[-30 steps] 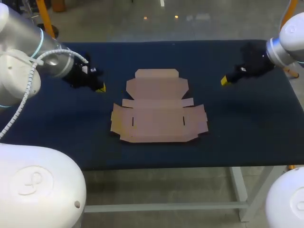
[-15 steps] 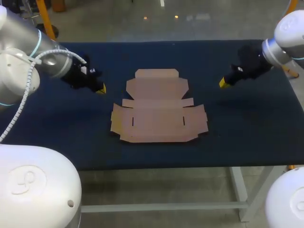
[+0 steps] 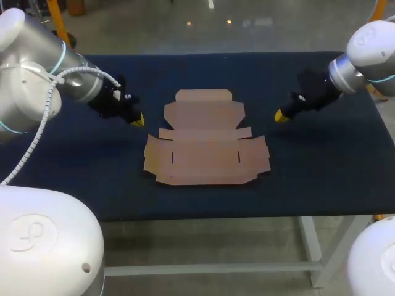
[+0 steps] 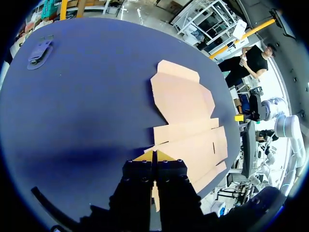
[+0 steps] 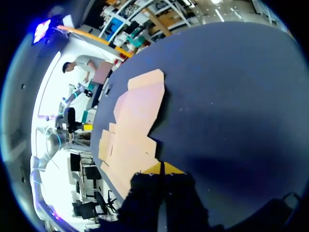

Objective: Assemble the packaging by folding the flat box into shape, placing the metal phone stand inside, and closing the box properly

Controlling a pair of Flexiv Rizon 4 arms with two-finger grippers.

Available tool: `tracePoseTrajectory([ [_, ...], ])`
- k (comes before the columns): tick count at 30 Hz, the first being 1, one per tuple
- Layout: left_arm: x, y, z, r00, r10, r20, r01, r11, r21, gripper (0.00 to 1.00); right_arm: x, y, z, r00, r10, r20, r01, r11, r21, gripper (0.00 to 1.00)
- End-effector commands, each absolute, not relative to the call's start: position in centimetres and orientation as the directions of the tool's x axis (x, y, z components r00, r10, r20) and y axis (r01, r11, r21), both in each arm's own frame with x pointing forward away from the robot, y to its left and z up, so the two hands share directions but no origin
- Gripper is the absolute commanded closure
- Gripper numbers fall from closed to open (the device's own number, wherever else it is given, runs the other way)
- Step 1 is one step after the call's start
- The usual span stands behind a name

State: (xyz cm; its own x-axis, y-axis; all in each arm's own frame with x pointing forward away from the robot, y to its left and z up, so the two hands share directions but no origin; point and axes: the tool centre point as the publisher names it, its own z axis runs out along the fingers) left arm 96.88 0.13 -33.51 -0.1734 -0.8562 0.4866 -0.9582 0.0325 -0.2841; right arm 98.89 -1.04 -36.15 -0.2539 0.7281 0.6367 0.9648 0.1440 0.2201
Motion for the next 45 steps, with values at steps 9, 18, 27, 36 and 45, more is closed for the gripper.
tracePoseTrajectory([
  [9, 99.2, -0.9, -36.4, -0.262, -0.83, 0.492, -0.957, 0.157, -0.245, 1.0, 100.5, 0.4, -38.3, -0.254, 0.694, 0.674, 0.967, 0.195, 0.163, 1.0],
  [18, 99.9, -1.2, -37.9, -0.27, -0.815, 0.513, -0.957, 0.172, -0.232, 1.0, 100.6, 1.4, -39.4, -0.257, 0.684, 0.682, 0.966, 0.212, 0.15, 1.0],
  [27, 99.7, -1.3, -38.7, -0.27, -0.8, 0.536, -0.958, 0.171, -0.229, 1.0, 99.9, 2.8, -40.5, -0.279, 0.667, 0.691, 0.958, 0.245, 0.149, 1.0],
  [36, 99.6, -1.6, -39.2, -0.272, -0.787, 0.553, -0.958, 0.169, -0.232, 1.0, 99.6, 3.5, -41.7, -0.291, 0.65, 0.702, 0.954, 0.252, 0.163, 1.0],
  [45, 99.5, -1.9, -39.5, -0.275, -0.787, 0.552, -0.956, 0.166, -0.24, 1.0, 99.9, 4.0, -41.9, -0.267, 0.663, 0.7, 0.964, 0.199, 0.179, 1.0],
])
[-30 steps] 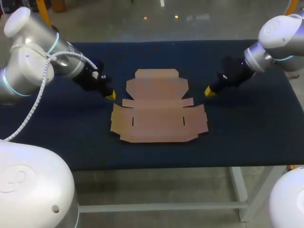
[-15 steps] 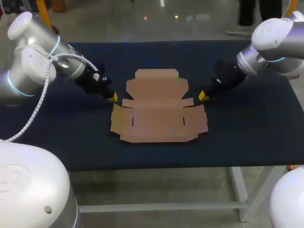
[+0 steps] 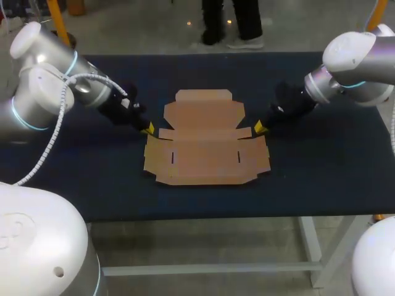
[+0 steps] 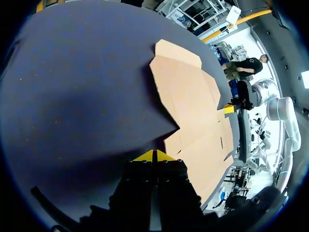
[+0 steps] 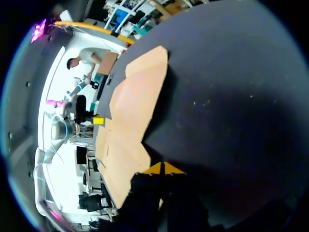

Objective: Assemble the packaging by folding the flat box into shape, placing the metal phone stand inside, and closing the box properly

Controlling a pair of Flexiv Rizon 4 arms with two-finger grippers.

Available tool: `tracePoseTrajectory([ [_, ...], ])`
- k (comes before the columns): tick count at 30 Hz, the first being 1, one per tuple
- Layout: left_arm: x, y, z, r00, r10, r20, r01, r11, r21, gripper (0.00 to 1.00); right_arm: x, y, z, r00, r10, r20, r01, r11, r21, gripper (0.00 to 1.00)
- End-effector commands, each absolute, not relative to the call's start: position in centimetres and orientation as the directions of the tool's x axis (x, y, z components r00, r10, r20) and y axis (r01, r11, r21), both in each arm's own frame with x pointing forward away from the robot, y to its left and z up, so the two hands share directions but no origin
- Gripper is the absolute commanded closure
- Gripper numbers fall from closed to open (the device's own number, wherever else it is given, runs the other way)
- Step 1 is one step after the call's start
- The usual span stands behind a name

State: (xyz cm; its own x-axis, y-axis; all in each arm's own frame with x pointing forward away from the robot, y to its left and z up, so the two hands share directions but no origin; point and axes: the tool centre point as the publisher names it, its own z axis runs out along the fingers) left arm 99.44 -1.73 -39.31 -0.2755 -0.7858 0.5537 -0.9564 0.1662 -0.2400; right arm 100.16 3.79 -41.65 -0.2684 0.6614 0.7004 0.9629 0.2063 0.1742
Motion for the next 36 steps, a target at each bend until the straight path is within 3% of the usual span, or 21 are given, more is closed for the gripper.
tracePoseTrajectory([
  [1, 99.5, -1.9, -39.5, -0.275, -0.787, 0.552, -0.956, 0.165, -0.241, 1.0, 100.0, 4.1, -41.9, -0.264, 0.663, 0.701, 0.964, 0.194, 0.18, 1.0],
  [36, 99.8, -3.7, -40.4, -0.308, -0.774, 0.553, -0.945, 0.184, -0.269, 1.0, 100.3, 6.1, -42.5, -0.245, 0.669, 0.702, 0.969, 0.15, 0.195, 1.0],
])
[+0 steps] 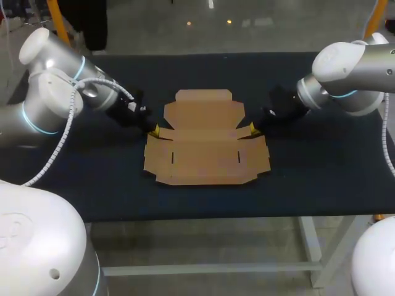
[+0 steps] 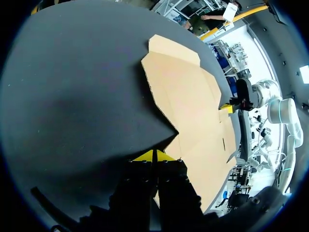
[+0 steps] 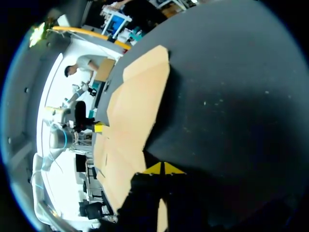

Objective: Assemble the packaging by folding the flat box into shape, placing the metal phone stand inside, and closing the box properly

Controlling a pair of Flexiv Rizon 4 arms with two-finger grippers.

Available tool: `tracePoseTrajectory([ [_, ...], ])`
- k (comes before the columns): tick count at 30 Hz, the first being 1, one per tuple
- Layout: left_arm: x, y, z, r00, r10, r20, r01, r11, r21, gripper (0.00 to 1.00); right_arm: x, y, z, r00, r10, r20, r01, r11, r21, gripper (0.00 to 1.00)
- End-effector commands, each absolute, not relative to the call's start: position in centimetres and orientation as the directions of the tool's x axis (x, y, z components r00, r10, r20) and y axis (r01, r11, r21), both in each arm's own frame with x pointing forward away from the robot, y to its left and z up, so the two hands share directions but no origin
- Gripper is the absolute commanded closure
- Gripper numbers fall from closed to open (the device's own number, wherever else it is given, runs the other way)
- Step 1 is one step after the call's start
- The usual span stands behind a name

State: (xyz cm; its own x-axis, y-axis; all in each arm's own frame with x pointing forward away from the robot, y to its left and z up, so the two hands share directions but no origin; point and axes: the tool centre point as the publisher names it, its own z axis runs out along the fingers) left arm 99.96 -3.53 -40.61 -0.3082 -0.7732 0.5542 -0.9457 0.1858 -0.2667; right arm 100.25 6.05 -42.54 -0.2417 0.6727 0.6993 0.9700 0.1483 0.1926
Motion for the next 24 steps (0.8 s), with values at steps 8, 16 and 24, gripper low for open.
tracePoseTrajectory([
  [8, 99.4, -4.5, -40.0, -0.306, -0.782, 0.543, -0.944, 0.178, -0.276, 1.0, 99.8, 6.5, -41.8, -0.256, 0.67, 0.696, 0.966, 0.144, 0.216, 1.0],
  [16, 99.2, -5.3, -39.5, -0.3, -0.798, 0.522, -0.944, 0.171, -0.282, 1.0, 99.3, 7.0, -41.4, -0.258, 0.69, 0.676, 0.963, 0.131, 0.234, 1.0],
  [24, 98.8, -6.1, -38.8, -0.302, -0.824, 0.48, -0.94, 0.174, -0.293, 1.0, 98.9, 7.5, -40.8, -0.255, 0.728, 0.637, 0.961, 0.118, 0.25, 1.0],
])
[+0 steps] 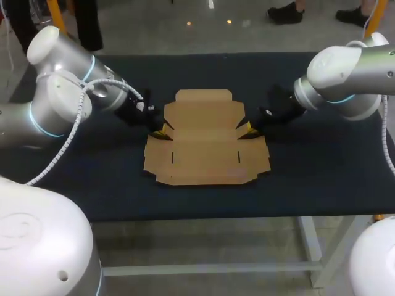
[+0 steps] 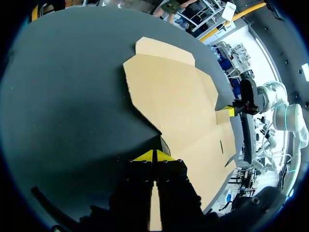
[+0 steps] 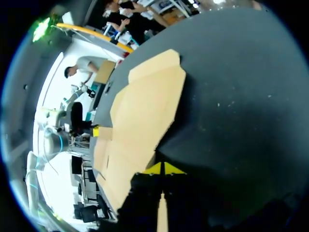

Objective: Assemble the packaging by folding the flat box into shape, placing the metal phone stand inside, and closing the box properly

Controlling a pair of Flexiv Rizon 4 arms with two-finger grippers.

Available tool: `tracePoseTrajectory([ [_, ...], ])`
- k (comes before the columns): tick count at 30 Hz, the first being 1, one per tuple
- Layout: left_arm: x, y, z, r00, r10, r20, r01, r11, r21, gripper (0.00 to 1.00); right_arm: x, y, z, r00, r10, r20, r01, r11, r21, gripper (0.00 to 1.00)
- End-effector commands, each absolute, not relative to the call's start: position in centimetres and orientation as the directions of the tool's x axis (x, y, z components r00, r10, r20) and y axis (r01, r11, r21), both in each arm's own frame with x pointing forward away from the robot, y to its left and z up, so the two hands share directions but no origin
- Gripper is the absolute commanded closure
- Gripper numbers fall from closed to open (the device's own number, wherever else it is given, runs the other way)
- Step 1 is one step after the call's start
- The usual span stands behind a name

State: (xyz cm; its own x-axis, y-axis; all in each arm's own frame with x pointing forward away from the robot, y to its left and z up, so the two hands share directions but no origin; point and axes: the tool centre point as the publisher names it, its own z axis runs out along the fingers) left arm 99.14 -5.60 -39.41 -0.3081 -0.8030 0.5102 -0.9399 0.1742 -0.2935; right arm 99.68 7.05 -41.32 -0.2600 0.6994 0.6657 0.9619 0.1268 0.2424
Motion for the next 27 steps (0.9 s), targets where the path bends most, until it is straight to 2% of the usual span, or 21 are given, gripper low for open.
tracePoseTrajectory([
  [1, 98.8, -6.3, -38.7, -0.303, -0.825, 0.477, -0.94, 0.175, -0.294, 1.0, 98.8, 7.6, -40.7, -0.252, 0.735, 0.63, 0.961, 0.113, 0.252, 1.0],
  [27, 98.6, -8.5, -38.6, -0.276, -0.889, 0.366, -0.94, 0.169, -0.297, 1.0, 98.3, 9.3, -40.0, -0.224, 0.838, 0.497, 0.952, 0.08, 0.295, 1.0],
])
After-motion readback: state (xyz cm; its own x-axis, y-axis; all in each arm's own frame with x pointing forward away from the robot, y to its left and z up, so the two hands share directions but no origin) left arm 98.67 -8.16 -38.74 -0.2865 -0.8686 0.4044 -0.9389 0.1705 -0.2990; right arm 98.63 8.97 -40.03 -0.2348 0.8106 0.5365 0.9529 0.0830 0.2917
